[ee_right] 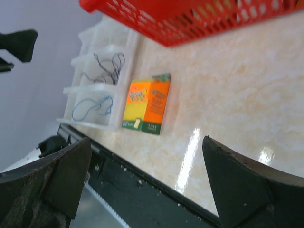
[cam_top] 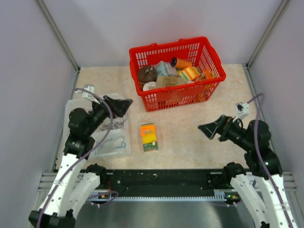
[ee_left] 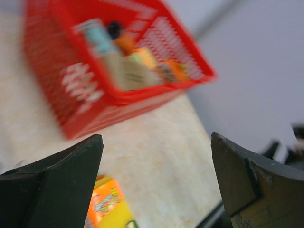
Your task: Untangle the cables
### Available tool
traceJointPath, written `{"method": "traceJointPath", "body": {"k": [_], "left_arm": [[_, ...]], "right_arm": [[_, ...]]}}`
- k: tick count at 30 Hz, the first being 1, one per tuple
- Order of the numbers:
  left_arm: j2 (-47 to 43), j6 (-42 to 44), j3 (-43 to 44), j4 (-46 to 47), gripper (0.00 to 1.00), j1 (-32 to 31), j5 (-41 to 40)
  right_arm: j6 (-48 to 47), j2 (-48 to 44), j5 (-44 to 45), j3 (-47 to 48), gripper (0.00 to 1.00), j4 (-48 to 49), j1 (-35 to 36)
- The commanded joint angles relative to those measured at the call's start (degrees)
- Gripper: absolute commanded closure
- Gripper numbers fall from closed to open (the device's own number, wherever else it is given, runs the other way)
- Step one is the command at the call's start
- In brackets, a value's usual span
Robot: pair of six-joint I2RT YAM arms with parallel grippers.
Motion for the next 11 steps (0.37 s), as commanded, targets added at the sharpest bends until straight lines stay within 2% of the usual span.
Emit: {"method": "traceJointPath", "body": {"k": [1, 3, 6, 11], "left_arm": [[-7.83, 10.81, 5.82, 18.41, 0.01, -11.19, 16.4], [-8.71, 8.37, 7.06, 22.28, 0.01, -12.08, 23.52], [-9.77, 4.76, 8.9, 26.6, 0.01, -12.61, 29.34], [-13.37, 5.62, 9.96, 26.87, 0.01, -12.7, 29.71]], "right_arm": [[-2.92, -9.47, 15.0, 11.43, 0.01, -5.87, 0.21], [-3.8, -13.87, 20.55, 15.3, 0.01, -7.55, 0.21], [-4.95, -19.77, 26.9, 20.66, 0.01, -8.0, 0.38], [-8.18, -21.97, 26.04, 26.47, 0.01, -10.11, 0.38]]}}
